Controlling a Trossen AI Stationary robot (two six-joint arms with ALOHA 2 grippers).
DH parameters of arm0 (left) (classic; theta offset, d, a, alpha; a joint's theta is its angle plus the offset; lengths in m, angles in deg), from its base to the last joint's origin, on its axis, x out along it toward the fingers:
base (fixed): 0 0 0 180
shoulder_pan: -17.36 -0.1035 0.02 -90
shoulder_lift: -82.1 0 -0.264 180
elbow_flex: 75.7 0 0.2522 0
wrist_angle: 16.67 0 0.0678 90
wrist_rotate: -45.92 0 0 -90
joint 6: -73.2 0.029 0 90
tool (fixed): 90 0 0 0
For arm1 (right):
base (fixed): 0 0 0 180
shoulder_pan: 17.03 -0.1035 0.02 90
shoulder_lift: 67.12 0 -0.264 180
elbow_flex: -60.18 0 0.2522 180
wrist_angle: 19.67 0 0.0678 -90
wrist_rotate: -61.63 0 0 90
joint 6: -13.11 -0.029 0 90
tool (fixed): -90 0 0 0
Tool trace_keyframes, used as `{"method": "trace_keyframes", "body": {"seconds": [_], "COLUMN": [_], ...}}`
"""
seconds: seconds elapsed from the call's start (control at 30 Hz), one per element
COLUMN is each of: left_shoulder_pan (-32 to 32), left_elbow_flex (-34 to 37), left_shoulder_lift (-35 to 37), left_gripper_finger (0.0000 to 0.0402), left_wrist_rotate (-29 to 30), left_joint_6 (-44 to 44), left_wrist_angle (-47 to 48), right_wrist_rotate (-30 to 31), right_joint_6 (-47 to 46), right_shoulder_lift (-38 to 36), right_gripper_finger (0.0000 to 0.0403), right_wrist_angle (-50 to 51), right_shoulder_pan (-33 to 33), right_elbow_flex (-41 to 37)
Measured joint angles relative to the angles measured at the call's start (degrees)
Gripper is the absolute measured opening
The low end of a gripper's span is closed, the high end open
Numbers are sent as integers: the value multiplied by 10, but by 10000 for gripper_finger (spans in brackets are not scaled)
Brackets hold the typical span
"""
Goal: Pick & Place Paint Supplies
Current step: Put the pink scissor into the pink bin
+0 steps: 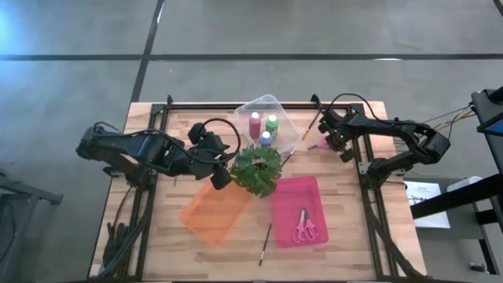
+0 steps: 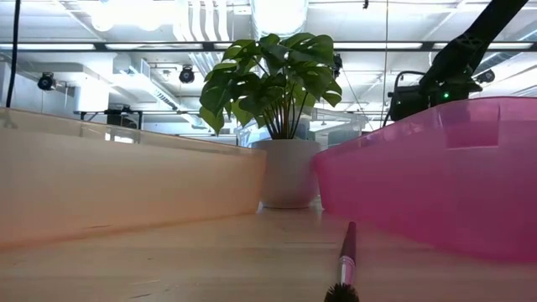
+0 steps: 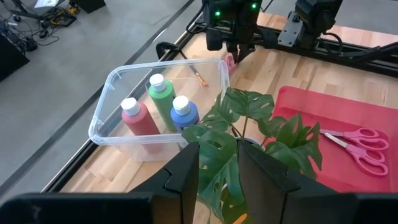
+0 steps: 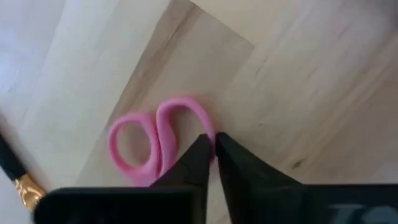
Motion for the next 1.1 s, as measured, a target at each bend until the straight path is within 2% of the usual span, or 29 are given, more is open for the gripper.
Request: {"method": "trace_keyframes", "body": {"seconds": [0.3, 0.5, 0.63, 0.9, 1.1], "left_shoulder_pan": [0, 0, 0, 0, 0], "left_elbow_flex": [0, 0, 0, -1, -1], "left_shoulder_lift": [0, 0, 0, 0, 0], "left_gripper_finger": [118, 118, 118, 118, 118], "left_wrist_rotate": [0, 0, 0, 0, 0], "left_joint_6": [2, 2, 3, 18, 22], "left_wrist_angle": [0, 0, 0, 0, 0], "right_wrist_rotate": [23, 44, 40, 114, 164], "right_joint_6": [133, 164, 169, 154, 215], "right_shoulder_lift": [-6, -48, -99, -243, -350], "right_gripper_finger": [14, 12, 9, 8, 8], "right_wrist_angle": [1, 3, 6, 8, -23], "right_shoulder_pan": [-19, -55, -68, -100, -129], "right_elbow_flex": [-3, -15, -27, -47, -46]}}
